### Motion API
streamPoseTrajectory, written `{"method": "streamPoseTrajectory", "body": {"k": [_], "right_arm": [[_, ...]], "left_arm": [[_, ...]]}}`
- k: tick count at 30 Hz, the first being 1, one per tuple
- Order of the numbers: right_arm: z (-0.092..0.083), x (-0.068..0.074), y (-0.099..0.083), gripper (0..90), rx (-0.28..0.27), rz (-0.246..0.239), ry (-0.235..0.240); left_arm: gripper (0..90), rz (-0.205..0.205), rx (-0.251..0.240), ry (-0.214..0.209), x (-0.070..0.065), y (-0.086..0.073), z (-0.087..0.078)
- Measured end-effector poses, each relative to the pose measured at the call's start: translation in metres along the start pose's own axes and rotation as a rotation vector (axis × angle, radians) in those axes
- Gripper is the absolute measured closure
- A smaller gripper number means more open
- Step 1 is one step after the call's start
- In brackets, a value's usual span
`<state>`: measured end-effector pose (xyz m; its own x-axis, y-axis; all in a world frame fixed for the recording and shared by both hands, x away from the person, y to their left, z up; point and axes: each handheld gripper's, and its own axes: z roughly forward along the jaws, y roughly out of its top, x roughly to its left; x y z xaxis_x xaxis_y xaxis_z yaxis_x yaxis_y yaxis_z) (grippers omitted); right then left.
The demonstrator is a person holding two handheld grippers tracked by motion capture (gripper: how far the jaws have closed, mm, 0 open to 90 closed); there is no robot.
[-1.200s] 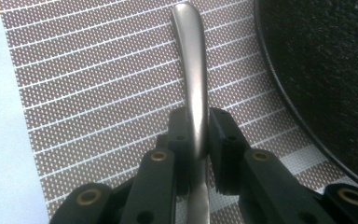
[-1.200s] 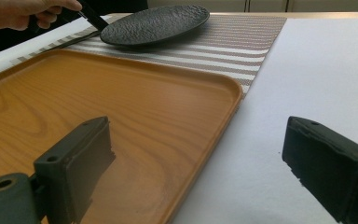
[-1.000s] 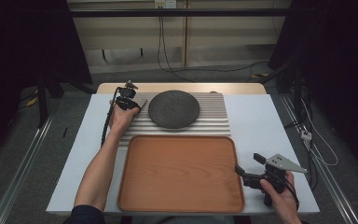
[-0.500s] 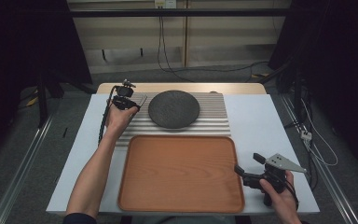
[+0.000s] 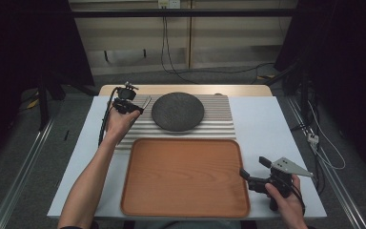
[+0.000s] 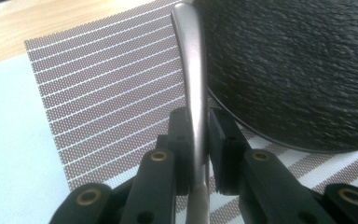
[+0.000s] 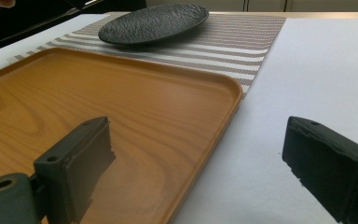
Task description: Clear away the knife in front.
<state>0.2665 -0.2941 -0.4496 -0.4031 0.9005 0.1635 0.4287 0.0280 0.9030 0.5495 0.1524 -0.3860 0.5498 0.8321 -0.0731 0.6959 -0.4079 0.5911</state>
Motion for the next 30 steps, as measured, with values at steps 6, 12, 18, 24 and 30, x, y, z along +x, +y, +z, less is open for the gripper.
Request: {"method": "streamPoseTrajectory", "body": {"k": [6, 12, 18, 24, 30], "right_arm": [[-0.001, 0.0, 0.0, 8.1, -0.001, -0.001, 0.0], [0.0, 0.0, 0.0, 8.2, -0.001, -0.003, -0.004], [0.0, 0.0, 0.0, 8.1, -0.001, -0.007, -0.007], [0.0, 0.0, 0.0, 8.1, 0.0, -0.002, -0.006], [0.0, 0.0, 0.0, 8.1, -0.002, -0.007, -0.002]], "left_arm": [[79.8, 0.011, -0.018, -0.008, -0.005, -0.006, -0.012], [79.8, 0.019, -0.035, -0.025, -0.01, -0.012, -0.022], [79.8, 0.023, -0.059, -0.042, -0.02, -0.02, -0.03], [79.8, 0.032, -0.059, -0.058, -0.028, -0.028, -0.036], [79.8, 0.062, -0.058, -0.078, -0.038, -0.037, -0.043]]}}
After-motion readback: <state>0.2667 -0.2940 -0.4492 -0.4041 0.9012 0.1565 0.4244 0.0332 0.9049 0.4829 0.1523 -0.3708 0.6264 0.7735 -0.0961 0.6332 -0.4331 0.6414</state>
